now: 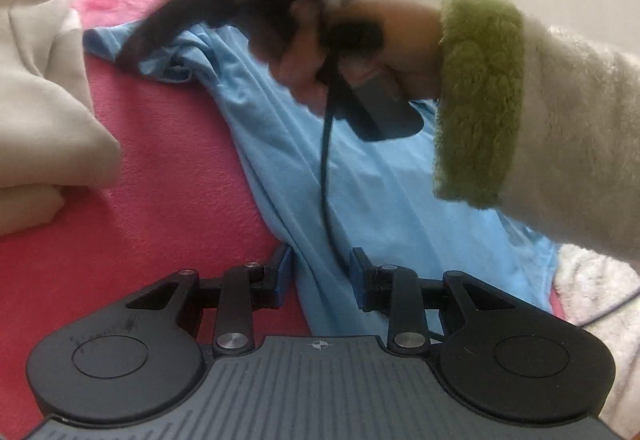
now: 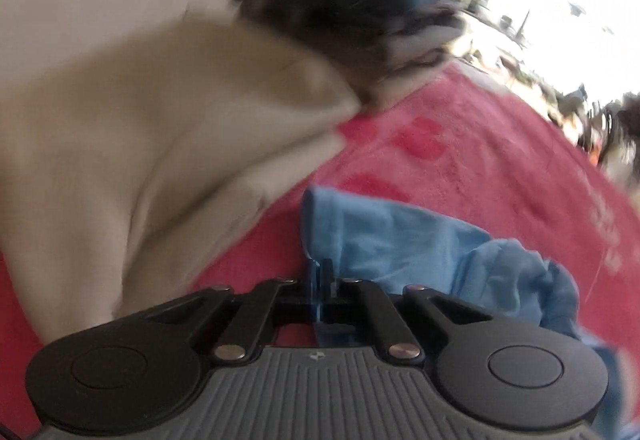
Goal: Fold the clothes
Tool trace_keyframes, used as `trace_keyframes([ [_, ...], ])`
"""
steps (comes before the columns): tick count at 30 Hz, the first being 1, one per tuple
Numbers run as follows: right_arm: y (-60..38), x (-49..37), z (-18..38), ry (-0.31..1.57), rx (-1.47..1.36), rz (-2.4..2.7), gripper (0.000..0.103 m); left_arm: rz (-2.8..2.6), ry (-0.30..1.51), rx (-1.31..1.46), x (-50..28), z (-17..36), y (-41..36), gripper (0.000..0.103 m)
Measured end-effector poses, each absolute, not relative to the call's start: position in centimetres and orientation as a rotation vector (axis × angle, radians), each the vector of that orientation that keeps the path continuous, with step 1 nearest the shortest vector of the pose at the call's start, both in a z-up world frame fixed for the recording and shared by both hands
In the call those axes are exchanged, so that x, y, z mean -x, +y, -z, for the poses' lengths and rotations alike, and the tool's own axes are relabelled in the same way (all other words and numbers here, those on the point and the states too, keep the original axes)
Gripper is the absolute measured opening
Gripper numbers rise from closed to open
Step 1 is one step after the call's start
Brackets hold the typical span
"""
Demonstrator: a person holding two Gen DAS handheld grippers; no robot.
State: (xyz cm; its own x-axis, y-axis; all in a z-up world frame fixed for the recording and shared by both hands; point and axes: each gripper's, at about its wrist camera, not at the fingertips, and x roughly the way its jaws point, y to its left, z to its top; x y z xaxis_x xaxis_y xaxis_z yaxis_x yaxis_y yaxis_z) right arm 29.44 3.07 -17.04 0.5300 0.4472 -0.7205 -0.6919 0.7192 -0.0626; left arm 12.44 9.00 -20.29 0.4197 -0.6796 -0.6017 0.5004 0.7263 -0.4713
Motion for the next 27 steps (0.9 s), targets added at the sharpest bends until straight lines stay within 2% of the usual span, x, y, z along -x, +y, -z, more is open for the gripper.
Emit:
trace_keyframes([
  [5, -9.3, -31.1, 12.7, 0.656, -0.355, -0.625, 0.001, 0.750, 0.859, 0.226, -12.1, 20.0, 9.1, 0.030],
  [13, -22.3, -33.2, 22.7, 0.823, -1.047, -0.365, 0.003, 0.758, 0.847, 0.205, -11.9, 19.9, 9.1, 0.030],
  [17, -22.8, -33.5, 23.6, 0.844, -1.117, -0.375, 0.009, 0.761, 0.834, 0.178, -11.8, 20.0, 8.7, 0.030],
  [19, -22.2, -34.3, 23.4, 0.864, -1.094, -0.384, 0.021, 0.762, 0.830, 0.165, -11.7, 20.1, 8.6, 0.030],
  [21, -21.5, -34.9, 22.8, 0.881, -1.045, -0.381, 0.023, 0.761, 0.829, 0.151, -11.7, 20.1, 8.4, 0.030],
  [23, -20.4, -35.2, 21.6, 0.888, -0.958, -0.372, 0.022, 0.759, 0.830, 0.132, -11.6, 20.1, 8.2, 0.029],
  [25, -18.9, -35.0, 19.3, 0.866, -0.850, -0.398, 0.002, 0.755, 0.832, 0.108, -11.6, 19.9, 7.8, 0.028],
  [27, -17.3, -34.7, 16.7, 0.827, -0.776, -0.450, 0.002, 0.756, 0.835, 0.096, -11.6, 19.8, 7.6, 0.027],
])
